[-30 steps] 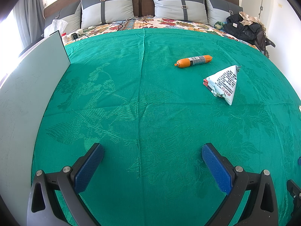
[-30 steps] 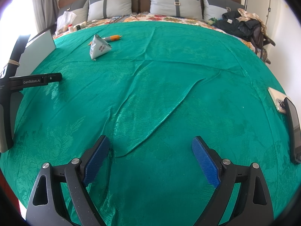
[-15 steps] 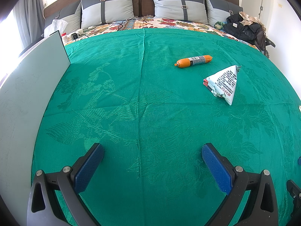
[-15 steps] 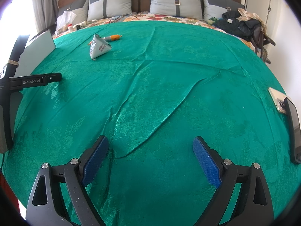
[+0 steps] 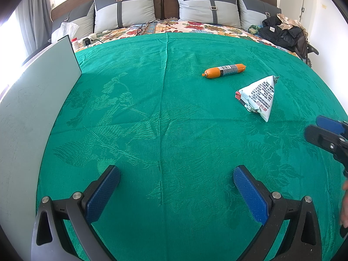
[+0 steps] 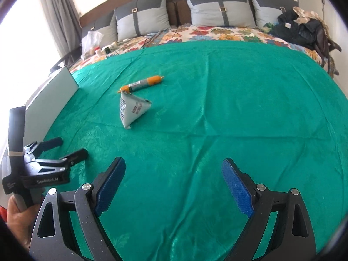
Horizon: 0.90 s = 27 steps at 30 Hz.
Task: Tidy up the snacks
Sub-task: 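Grasp the white triangular packet with the right tool, then grasp the orange sausage with the left tool while the right tool holds the triangular packet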
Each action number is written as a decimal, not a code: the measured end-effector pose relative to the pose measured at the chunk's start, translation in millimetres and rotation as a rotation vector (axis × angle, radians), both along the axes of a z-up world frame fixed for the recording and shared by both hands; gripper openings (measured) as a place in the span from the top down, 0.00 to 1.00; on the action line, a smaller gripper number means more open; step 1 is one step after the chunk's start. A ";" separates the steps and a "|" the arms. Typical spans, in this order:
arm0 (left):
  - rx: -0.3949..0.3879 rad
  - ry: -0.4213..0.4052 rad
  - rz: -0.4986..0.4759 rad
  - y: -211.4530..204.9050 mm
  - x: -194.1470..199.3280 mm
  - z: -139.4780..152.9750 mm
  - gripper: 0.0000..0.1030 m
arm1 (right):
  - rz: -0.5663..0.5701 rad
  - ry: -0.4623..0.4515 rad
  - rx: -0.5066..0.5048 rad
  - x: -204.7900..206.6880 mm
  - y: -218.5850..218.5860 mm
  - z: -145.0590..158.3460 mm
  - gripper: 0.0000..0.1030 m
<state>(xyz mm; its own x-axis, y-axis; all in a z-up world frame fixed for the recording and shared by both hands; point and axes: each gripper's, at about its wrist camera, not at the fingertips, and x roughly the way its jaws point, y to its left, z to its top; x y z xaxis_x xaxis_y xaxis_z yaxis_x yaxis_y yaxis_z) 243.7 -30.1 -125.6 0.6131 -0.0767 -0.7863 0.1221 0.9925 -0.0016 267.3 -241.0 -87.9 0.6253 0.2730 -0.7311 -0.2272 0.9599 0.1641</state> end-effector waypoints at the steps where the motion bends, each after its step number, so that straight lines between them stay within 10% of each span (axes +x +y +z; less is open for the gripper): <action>1: 0.000 0.000 0.000 0.1 0.1 0.0 0.00 | 0.033 -0.002 -0.014 13.4 13.6 -0.6 0.11; 7: 0.000 0.000 0.000 -0.1 0.2 0.1 0.00 | 0.157 -0.033 -0.093 62.0 71.0 -4.6 0.13; 10: 0.000 0.000 0.000 -0.1 0.2 0.0 0.00 | 0.145 0.004 -0.124 68.3 71.4 -13.1 0.59; 22: -0.001 0.004 0.095 -5.1 5.0 0.8 0.00 | -0.016 0.073 0.060 -64.1 -36.6 10.1 0.59; 27: -0.003 0.114 -0.004 -8.2 27.2 6.5 0.02 | -0.100 0.113 0.095 -97.2 -64.0 0.7 0.59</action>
